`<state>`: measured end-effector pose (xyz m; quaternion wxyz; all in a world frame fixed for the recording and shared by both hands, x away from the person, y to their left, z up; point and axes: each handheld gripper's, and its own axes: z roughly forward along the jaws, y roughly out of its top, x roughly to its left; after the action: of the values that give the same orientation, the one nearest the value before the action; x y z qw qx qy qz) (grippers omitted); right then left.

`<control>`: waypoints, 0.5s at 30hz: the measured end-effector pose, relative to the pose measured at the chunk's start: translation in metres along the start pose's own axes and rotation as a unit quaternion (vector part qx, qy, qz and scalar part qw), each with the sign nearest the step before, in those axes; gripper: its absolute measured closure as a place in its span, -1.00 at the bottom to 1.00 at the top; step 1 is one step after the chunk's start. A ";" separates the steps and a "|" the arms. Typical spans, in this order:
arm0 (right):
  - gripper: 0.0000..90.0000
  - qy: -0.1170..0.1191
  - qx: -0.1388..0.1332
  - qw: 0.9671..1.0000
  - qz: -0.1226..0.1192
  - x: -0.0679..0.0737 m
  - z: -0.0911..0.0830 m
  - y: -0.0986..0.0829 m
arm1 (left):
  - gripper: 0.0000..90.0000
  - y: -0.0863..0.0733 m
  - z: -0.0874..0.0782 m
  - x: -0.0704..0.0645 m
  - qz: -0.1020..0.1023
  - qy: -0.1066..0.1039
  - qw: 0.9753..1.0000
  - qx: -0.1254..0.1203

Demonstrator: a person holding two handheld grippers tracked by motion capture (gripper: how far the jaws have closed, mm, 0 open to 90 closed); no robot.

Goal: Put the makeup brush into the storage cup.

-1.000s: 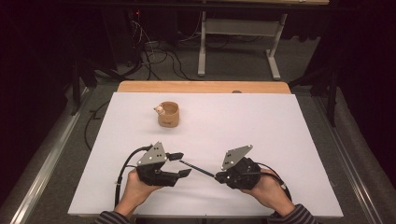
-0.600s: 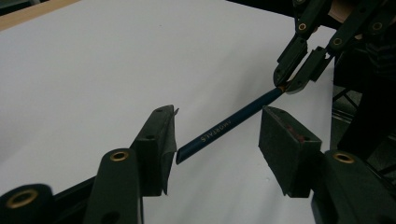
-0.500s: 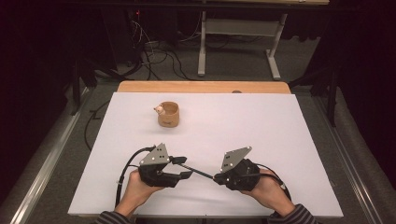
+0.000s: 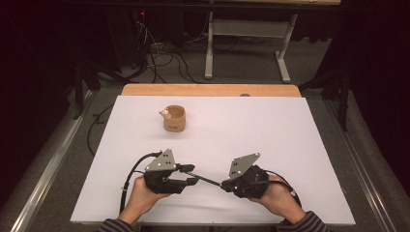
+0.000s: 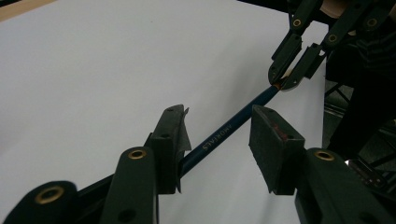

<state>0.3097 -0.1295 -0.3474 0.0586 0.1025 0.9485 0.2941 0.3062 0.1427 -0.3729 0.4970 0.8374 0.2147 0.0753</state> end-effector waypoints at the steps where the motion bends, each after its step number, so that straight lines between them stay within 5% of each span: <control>1: 0.91 0.000 0.000 1.000 0.000 0.000 0.000 0.000 | 0.27 0.000 0.000 0.000 0.000 0.000 1.000 0.000; 15: 0.91 0.002 0.002 1.000 -0.030 0.004 0.001 0.002 | 0.29 0.001 0.002 -0.003 0.003 -0.004 1.000 0.000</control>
<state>0.3063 -0.1266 -0.3475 0.0656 0.0731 0.9517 0.2909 0.3041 0.1390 -0.3723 0.4973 0.8387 0.2098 0.0733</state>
